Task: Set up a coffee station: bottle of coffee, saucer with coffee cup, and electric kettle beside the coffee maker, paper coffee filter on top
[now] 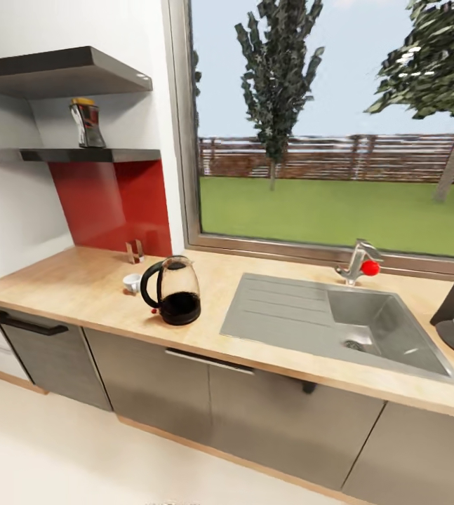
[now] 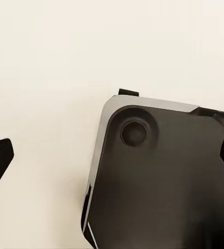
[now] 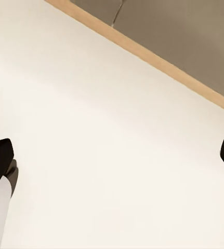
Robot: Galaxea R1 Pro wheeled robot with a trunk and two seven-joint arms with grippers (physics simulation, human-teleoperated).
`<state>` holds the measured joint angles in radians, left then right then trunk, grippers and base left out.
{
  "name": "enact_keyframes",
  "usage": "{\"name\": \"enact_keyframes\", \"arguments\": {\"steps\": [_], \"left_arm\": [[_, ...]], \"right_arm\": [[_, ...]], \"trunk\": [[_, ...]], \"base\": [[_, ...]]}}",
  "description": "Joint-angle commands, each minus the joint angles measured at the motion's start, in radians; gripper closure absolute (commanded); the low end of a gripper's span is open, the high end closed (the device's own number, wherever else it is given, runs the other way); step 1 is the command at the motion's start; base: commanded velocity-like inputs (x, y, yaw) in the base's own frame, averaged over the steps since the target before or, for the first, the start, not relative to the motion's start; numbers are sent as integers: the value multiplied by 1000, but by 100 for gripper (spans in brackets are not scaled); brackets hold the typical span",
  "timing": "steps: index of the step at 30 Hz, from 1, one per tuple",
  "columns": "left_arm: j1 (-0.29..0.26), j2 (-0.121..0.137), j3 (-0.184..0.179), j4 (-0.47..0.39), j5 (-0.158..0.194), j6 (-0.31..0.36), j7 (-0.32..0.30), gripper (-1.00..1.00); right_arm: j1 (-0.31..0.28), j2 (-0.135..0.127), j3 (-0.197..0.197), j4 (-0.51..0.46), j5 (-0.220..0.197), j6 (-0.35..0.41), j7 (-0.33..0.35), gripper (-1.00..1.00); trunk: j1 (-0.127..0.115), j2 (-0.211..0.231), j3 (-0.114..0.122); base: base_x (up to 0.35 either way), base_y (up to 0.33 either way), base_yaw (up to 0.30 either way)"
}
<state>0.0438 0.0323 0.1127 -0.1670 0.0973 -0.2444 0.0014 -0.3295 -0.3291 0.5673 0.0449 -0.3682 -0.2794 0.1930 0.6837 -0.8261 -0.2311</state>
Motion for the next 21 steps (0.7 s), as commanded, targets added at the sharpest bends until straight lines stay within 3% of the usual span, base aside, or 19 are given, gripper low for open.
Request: {"name": "enact_keyframes", "arguments": {"steps": [1, 13, 21], "left_arm": [[1, 0, -2, -2, 10, -1, 0, -100], [1, 0, -2, -2, 10, -1, 0, -100], [0, 0, -2, -2, 10, -1, 0, -100]], "right_arm": [[-2, 1, 6, 4, -11, -6, 8, -100], [-2, 1, 6, 4, -11, -6, 8, -100], [-1, -3, 6, 8, -12, -1, 17, -100]], "trunk": [[0, -1, -1], [0, -1, -1], [0, -1, -1]], "base": [[0, 0, 267], [4, 5, 266], [165, 191, 75]]}}
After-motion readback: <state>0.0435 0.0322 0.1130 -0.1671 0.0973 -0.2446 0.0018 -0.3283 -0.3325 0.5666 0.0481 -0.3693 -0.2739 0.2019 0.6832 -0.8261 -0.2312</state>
